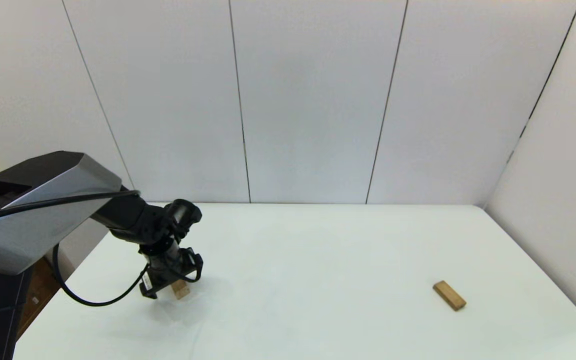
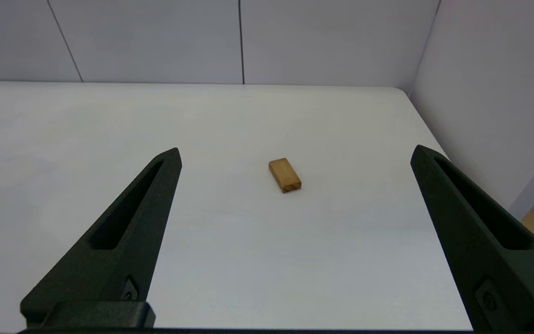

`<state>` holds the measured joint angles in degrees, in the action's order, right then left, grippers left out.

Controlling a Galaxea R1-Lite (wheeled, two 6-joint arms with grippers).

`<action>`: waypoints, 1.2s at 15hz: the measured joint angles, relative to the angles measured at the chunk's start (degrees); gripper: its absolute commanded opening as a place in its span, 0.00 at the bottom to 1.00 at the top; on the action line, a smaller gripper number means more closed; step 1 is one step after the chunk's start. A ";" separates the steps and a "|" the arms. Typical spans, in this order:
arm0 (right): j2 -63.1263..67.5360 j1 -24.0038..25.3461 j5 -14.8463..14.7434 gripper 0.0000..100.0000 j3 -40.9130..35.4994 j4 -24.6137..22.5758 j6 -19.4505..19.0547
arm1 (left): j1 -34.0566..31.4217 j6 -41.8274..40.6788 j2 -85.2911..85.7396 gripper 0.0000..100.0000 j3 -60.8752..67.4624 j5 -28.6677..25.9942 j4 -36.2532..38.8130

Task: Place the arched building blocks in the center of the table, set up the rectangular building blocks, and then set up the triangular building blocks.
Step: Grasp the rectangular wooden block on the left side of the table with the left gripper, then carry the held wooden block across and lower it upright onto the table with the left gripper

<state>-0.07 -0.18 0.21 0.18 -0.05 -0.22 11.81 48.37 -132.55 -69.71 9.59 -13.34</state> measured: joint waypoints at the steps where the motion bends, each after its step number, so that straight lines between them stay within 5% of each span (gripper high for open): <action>1: 0.00 0.00 -0.02 1.00 0.00 -0.02 0.00 | -0.02 0.02 -0.11 0.00 0.00 0.00 0.04; 13: 0.00 0.00 -0.05 1.00 0.00 -0.05 0.00 | -0.24 -0.77 0.05 0.00 -0.11 -0.56 1.22; 18: 0.00 0.00 0.00 1.00 0.00 -0.02 -0.02 | 8.33 -10.18 9.78 0.00 1.44 -4.47 1.13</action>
<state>-0.07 -0.18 0.21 0.18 -0.07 -0.24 20.14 38.19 -122.77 -68.27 5.12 -12.20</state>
